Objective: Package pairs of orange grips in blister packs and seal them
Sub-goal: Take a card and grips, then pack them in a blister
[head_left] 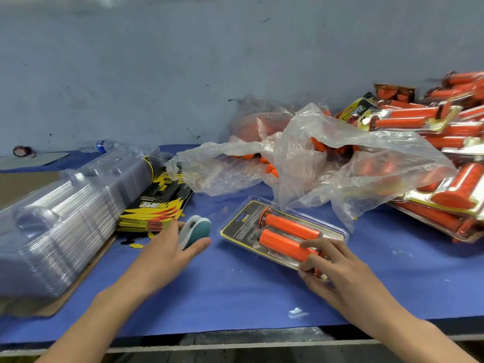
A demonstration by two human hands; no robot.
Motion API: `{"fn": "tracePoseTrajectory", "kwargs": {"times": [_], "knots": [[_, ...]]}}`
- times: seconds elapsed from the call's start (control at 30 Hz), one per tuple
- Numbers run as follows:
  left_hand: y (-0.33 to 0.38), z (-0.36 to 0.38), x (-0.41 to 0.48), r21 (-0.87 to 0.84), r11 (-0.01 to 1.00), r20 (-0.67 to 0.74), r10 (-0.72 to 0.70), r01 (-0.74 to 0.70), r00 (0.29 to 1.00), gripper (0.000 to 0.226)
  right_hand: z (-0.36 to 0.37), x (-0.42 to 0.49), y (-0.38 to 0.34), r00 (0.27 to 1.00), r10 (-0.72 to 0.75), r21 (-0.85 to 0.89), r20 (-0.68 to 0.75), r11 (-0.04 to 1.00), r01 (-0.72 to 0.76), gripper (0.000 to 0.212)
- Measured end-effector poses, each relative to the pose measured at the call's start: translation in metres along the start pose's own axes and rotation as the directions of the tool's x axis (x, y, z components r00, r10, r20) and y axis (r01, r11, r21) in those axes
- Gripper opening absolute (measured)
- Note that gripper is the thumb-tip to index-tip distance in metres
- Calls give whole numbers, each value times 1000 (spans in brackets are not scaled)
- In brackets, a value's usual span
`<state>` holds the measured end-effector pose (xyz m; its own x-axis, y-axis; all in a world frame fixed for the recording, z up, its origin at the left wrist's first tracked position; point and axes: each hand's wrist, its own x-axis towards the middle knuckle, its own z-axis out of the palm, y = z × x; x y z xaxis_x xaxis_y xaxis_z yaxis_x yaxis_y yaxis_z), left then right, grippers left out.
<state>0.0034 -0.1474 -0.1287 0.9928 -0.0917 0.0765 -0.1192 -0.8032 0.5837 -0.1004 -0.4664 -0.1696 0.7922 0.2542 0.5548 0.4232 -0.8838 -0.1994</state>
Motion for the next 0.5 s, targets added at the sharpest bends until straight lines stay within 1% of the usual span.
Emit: {"fn": "tracePoseTrajectory", "kwargs": {"times": [0.03,0.07,0.1,0.13,0.17,0.2,0.23,0.3,0.4,0.5], "knots": [[12,0,-7,-262,961,126,-60,92,990,60,1,0,-1,1000,-4,-18,1,1000,4,12],[22,3,-14,-405,893,304,-71,196,950,69,2,1,-1,1000,-7,-31,5,999,7,10],[32,8,-21,-445,847,483,-45,290,874,76,2,0,-1,1000,-8,-40,9,999,8,10],[41,13,-28,-432,830,617,-13,353,787,78,2,0,-1,1000,-10,-49,10,999,11,11],[47,19,-34,-408,824,705,11,393,709,78,2,0,-1,1000,-14,-60,7,998,14,13],[53,25,-39,-392,817,757,25,423,653,77,2,0,-1,1000,-17,-74,3,997,17,15],[58,30,-41,-394,800,784,35,453,620,75,2,0,-2,1000,-19,-87,-2,996,19,16],[68,39,-42,-430,749,800,57,504,598,72,2,0,-3,1000,-17,-99,-8,995,16,15],[78,47,-36,-497,699,783,107,513,613,69,1,0,-4,1000,-14,-89,2,996,14,13],[86,54,-33,-515,696,771,120,500,625,68,-1,1,-5,1000,-16,-99,-4,995,16,14]]}}
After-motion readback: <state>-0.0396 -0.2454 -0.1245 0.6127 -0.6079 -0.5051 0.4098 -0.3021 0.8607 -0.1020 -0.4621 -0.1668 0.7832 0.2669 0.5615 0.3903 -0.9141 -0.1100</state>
